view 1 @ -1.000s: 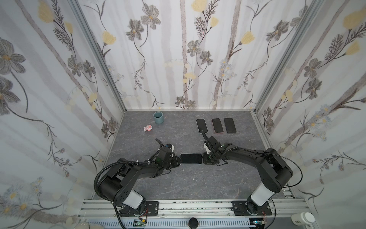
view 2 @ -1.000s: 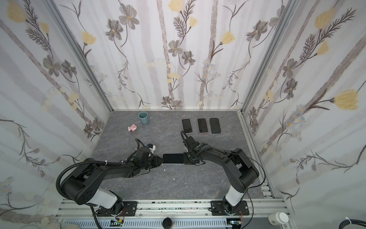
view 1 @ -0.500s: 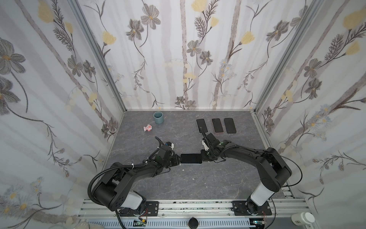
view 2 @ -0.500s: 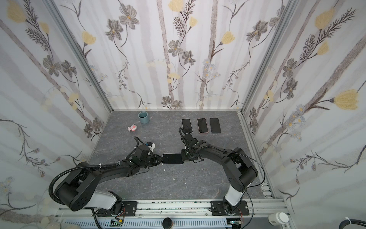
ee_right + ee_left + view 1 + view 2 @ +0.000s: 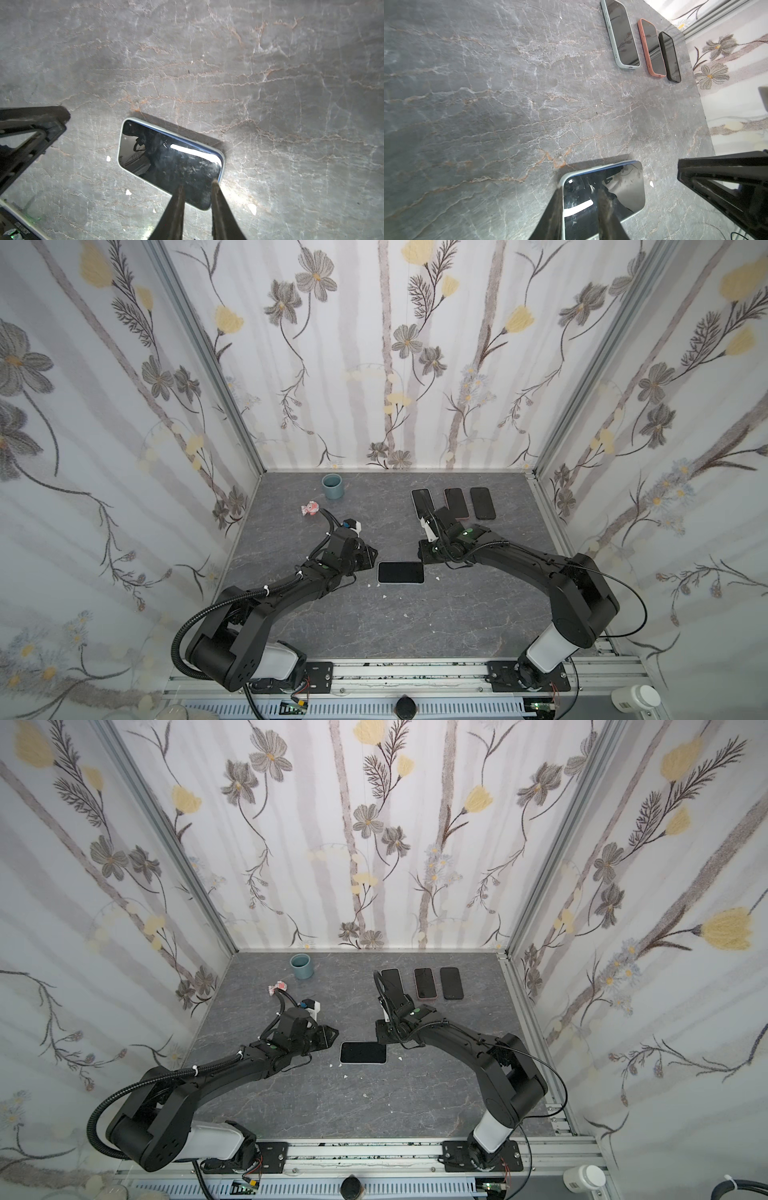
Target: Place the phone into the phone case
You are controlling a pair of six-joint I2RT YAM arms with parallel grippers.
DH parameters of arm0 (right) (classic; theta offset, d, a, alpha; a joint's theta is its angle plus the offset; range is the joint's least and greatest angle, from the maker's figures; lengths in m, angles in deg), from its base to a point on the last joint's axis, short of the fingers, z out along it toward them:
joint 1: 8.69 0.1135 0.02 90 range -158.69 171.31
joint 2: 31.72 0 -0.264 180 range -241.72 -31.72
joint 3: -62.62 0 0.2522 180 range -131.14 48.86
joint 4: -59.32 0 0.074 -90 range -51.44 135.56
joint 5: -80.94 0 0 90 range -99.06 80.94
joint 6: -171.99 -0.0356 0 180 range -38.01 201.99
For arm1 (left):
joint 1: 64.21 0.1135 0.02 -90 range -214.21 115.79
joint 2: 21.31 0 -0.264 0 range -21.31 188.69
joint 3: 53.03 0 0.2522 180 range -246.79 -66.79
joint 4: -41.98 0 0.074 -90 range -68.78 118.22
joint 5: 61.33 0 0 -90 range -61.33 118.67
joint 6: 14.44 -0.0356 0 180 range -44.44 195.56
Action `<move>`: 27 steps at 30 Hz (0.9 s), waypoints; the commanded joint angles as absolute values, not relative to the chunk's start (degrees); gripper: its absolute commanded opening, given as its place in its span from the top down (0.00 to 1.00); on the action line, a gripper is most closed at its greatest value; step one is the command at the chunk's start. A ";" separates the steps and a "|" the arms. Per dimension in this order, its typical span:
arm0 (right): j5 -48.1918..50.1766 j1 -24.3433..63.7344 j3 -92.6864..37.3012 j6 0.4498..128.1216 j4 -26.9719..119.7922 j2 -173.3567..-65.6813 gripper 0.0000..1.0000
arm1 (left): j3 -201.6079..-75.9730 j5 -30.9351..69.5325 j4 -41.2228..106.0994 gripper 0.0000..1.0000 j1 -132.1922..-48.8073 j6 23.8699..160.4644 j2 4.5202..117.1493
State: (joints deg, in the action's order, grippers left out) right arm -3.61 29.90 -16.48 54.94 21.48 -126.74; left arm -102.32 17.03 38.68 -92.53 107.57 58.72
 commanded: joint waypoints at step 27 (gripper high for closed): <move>1.30 27.22 -17.28 57.38 19.64 -135.56 0.81 | -103.88 4.91 40.60 0.73 -90.34 108.78 69.83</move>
